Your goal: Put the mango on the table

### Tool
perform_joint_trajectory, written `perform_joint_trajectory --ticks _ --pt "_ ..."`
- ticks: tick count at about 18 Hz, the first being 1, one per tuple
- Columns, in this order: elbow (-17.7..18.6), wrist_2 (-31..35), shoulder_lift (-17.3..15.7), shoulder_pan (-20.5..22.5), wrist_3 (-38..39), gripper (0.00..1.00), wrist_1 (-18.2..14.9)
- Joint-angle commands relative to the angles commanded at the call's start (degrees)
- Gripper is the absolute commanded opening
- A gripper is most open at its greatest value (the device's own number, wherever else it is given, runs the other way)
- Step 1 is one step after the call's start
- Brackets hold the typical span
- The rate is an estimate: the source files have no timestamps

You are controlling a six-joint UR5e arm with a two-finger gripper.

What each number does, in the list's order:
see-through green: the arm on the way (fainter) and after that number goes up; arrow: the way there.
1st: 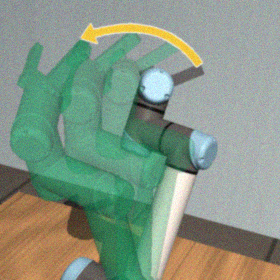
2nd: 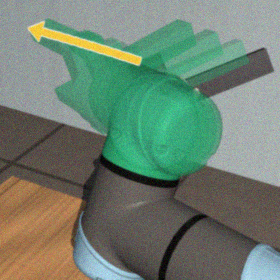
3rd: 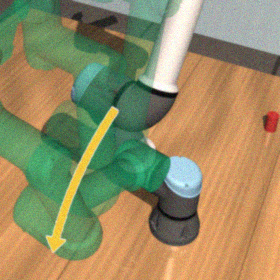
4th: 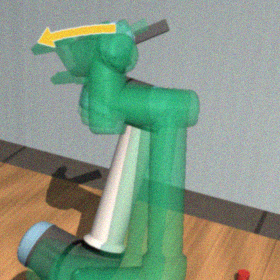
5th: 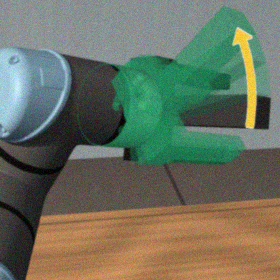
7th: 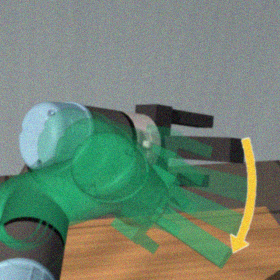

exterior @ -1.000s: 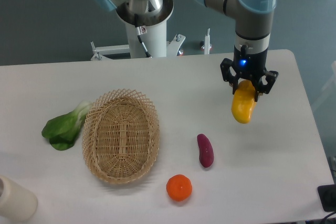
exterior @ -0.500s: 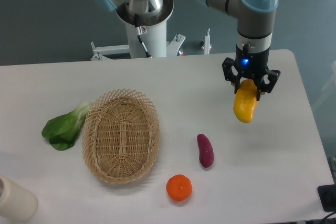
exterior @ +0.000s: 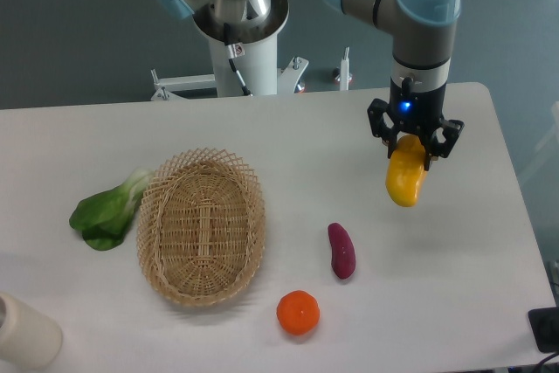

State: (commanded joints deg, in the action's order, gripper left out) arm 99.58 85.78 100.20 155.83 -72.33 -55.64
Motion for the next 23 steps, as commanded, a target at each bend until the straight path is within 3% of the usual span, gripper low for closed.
perform_joint_trajectory --ticks 17,23 --pt "0.1 0.1 2.9 1.6 -3.1 0.53 0.4" --pt "1.1 0.8 7.8 3.4 -6.9 0.53 6.8"
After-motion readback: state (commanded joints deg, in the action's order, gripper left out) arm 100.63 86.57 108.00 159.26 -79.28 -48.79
